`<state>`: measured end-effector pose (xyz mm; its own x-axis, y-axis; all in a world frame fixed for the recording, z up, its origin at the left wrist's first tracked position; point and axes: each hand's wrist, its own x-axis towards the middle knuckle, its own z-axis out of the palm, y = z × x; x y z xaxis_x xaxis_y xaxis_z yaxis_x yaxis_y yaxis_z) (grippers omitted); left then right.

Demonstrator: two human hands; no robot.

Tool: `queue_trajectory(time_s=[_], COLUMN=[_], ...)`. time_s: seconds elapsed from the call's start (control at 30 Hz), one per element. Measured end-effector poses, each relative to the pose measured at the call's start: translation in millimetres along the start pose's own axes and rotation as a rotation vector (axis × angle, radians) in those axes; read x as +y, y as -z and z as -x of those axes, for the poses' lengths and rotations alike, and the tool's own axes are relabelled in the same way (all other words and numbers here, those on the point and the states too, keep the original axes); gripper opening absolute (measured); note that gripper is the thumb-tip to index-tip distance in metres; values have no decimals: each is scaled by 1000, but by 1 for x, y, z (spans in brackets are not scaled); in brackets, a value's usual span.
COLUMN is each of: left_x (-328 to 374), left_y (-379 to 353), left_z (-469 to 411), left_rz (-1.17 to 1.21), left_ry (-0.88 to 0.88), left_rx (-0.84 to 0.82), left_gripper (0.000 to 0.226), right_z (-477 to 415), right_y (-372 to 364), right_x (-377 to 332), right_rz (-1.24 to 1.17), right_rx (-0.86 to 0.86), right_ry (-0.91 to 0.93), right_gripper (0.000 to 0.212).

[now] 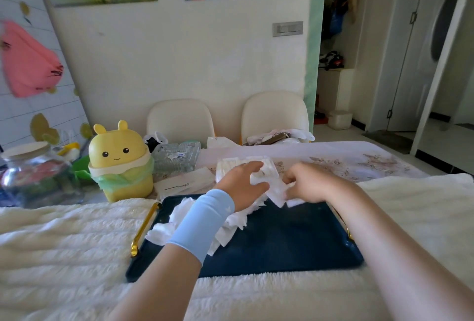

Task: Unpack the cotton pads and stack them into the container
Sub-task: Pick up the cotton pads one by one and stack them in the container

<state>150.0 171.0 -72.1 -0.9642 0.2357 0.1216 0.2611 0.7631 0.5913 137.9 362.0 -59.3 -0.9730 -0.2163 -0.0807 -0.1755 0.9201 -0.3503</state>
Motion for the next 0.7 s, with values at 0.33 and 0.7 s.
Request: queue_trajectory(time_s=[0.33, 0.7], left_x=[-27, -66], left_y=[26, 43], left_z=[21, 49], left_rz=[607, 923], left_ry=[124, 295], left_rx=[129, 337], left_gripper=[21, 9], right_z=[4, -5], right_y=[1, -28], right_x=[-61, -77], right_rz=[-345, -572], right_rx=[25, 124], right_ry=[188, 187], right_gripper=[12, 57])
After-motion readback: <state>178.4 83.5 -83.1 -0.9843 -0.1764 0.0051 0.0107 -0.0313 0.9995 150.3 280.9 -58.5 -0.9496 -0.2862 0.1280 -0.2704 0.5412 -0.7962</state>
